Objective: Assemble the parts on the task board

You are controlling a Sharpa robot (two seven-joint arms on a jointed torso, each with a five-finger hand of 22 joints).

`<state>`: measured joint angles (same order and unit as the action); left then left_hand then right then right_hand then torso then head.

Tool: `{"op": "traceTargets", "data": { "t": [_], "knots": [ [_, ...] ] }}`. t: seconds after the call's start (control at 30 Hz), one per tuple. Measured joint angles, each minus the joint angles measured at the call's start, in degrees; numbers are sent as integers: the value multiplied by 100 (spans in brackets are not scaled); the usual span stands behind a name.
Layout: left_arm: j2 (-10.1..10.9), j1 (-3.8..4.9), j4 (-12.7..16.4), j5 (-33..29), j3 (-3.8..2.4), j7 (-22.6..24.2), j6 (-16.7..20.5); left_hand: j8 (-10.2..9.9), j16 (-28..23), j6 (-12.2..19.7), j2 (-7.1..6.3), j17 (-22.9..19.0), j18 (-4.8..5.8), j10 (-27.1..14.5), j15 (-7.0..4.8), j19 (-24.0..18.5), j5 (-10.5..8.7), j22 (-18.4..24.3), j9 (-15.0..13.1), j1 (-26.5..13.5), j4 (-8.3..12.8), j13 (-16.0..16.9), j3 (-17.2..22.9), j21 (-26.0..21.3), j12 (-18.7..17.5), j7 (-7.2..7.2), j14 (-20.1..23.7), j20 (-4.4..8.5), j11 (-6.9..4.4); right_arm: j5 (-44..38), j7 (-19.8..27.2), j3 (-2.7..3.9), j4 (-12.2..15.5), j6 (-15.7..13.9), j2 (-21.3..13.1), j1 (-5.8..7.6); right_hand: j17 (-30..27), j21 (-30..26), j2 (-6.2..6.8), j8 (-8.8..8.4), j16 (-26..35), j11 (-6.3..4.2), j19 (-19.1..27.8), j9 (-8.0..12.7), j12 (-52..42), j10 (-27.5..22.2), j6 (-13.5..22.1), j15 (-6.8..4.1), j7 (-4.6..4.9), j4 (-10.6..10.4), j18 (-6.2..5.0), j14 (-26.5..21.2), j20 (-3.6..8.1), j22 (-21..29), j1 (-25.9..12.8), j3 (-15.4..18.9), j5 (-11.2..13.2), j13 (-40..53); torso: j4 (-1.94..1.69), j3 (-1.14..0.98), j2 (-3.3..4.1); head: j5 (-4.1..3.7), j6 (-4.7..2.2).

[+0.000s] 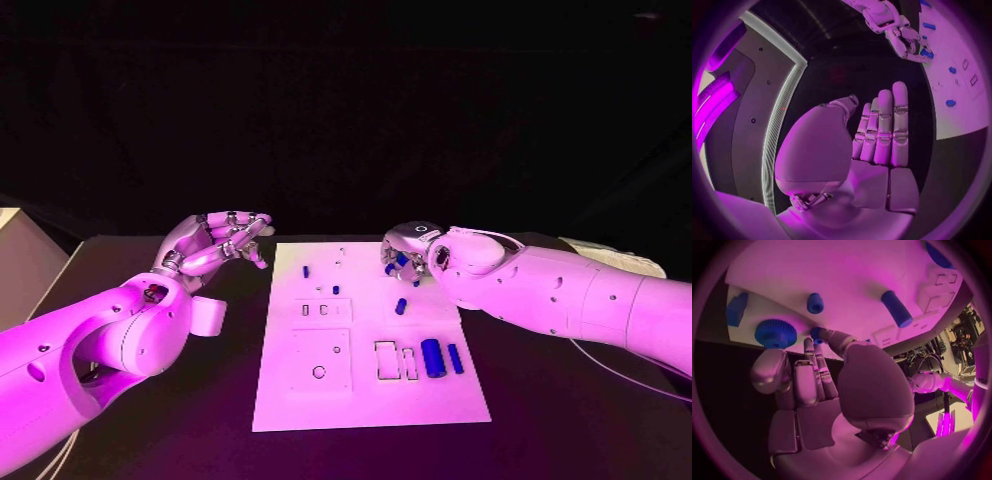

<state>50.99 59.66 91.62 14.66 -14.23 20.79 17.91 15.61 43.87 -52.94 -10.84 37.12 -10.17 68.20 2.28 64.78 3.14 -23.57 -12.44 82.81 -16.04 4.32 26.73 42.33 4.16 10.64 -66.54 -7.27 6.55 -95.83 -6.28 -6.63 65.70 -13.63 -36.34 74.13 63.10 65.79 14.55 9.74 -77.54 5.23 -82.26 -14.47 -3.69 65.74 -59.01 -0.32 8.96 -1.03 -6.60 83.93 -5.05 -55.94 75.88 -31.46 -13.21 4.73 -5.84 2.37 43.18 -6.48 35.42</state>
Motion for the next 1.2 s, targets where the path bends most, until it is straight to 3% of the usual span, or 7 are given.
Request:
{"op": "traceTargets", "data": {
  "t": [0.17, 0.37, 0.5, 0.77, 0.93, 1.2],
  "knots": [
    [5, 0, -4, 2, 0, -5, -3, 0, 0, 0, 0, 0, 0, 0, 0, 0, 0, 0, 0, 0, 0, 0, 0, 0, 0, 0, 0, 0, 0, 0, 0, 5, 4, -7, -2, 4, 41, 85, -92, 73, -37, -36, 0, -61, -14, 170, -111, 0, -49, -94, 0, 0, 0, -106, 20, -102, -44, 29, -8, -2, 23, -3, -9],
    [13, 0, -11, 3, -1, -14, -8, 0, 0, 0, 0, -1, 0, 0, 0, 0, 0, 0, 1, 0, 0, 0, 0, 0, 0, 0, 0, 0, 0, 0, -3, 13, 14, -55, -2, 14, 75, 175, -177, 184, -84, -103, -25, -149, -64, 409, -278, -15, -116, -72, -2, 15, 25, -233, 58, -279, 1, 66, -12, -7, 49, -7, -26],
    [18, 0, -18, 3, -1, -19, -11, 0, 0, 0, 0, -1, 0, 0, 0, 0, 0, 1, 1, 0, 0, 0, 0, 0, 0, 0, 0, 0, 0, -5, -8, 13, 25, -122, -3, 15, 75, 195, -199, 227, -96, -91, -25, -217, -69, 444, -293, -43, -131, -26, -2, 0, 25, -281, 81, -338, 39, 113, -14, -11, 65, -7, -49],
    [26, 0, -21, 5, -1, -31, -18, 0, 0, 0, 0, 8, 1, 0, 0, 1, 0, -22, -6, 0, 0, -1, 0, 39, 0, 0, 0, -1, 0, -39, -48, 3, 176, -422, -30, -5, 74, 288, -251, 293, -118, -47, -44, -318, -56, 492, -364, -64, -162, 40, -2, 20, 45, -398, 135, -437, 105, 118, -20, -14, 89, -17, -89],
    [33, 0, -25, 7, -1, -36, -23, 0, 0, 0, 0, 8, 1, 0, 0, 1, 0, -22, -6, 0, 0, -1, 0, 39, 0, 0, 0, -1, 0, -97, -139, 39, 311, -692, -15, 10, 89, 288, -251, 293, -117, -47, -64, -324, -57, 493, -365, -63, -162, 55, -3, 20, 64, -417, 135, -454, 100, 118, -24, -14, 96, -20, -125],
    [48, 0, -32, 9, -1, -38, -27, -22, 0, 0, 0, 13, 0, 0, 0, -40, 0, -33, -10, 0, 16, -1, 16, 39, 0, 0, 0, 0, 0, -196, -333, 75, 229, -1053, 235, 56, 108, 328, -251, 292, -117, -48, -63, -337, -62, 493, -364, -83, -162, 55, -2, 1, 64, -443, 135, -454, 78, 118, -37, -10, 120, -30, -172]
  ]
}}
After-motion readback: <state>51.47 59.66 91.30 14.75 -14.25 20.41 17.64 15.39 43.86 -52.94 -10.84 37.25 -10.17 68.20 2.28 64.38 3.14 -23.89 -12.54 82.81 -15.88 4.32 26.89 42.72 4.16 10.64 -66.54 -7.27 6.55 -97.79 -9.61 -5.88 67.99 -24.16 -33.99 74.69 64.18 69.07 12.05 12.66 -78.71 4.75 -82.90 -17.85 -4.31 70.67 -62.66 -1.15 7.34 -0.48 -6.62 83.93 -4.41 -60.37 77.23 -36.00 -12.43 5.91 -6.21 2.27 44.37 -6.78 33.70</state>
